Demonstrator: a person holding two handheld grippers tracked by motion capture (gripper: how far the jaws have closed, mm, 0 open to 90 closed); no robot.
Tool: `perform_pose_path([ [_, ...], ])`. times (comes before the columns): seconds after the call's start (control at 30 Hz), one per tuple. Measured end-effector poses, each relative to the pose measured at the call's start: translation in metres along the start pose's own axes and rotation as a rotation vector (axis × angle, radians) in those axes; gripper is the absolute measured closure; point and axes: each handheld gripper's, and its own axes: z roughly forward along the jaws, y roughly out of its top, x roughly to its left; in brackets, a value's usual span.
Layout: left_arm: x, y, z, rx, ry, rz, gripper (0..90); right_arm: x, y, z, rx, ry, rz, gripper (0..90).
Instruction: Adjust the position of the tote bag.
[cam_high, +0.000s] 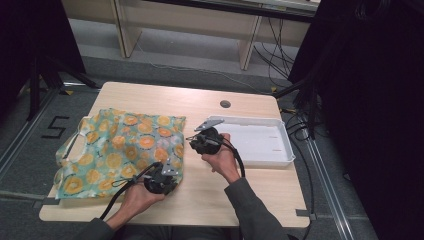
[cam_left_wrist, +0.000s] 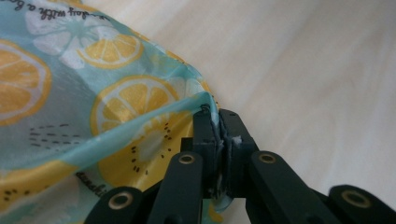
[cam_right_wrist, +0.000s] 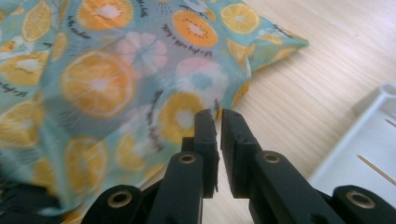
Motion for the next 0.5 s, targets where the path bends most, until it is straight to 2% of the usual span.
perform_pose_path([
  [0.07, 0.000, 0.007, 0.008, -0.004, -0.011, -0.042, 85.6, 0.000, -0.004, -0.006, -0.001, 0.002, 0.001, 83.8],
  [0.1, 0.001, 0.010, 0.010, -0.006, -0.010, -0.037, 85.5, -0.003, -0.010, -0.011, -0.041, -0.003, -0.036, 82.9],
  [0.2, 0.001, 0.019, 0.016, -0.017, 0.003, -0.054, 85.6, -0.005, -0.017, -0.019, -0.025, -0.009, -0.050, 81.8],
  [0.27, 0.003, 0.024, 0.020, -0.026, -0.001, -0.076, 85.6, -0.007, -0.026, -0.024, -0.025, -0.028, -0.038, 80.8],
  [0.3, 0.003, 0.026, 0.023, -0.028, 0.000, -0.092, 85.6, -0.009, -0.030, -0.029, 0.002, -0.026, -0.027, 80.0],
  [0.37, 0.005, 0.029, 0.027, -0.037, -0.004, -0.107, 85.5, -0.017, -0.044, -0.036, -0.024, -0.039, -0.007, 78.2],
  [0.47, 0.008, 0.037, 0.035, -0.040, -0.010, -0.137, 85.2, -0.021, -0.052, -0.042, -0.027, -0.045, 0.015, 76.3],
  [0.5, 0.010, 0.040, 0.037, -0.044, -0.009, -0.144, 84.8, -0.023, -0.055, -0.046, 0.000, -0.041, 0.033, 75.6],
])
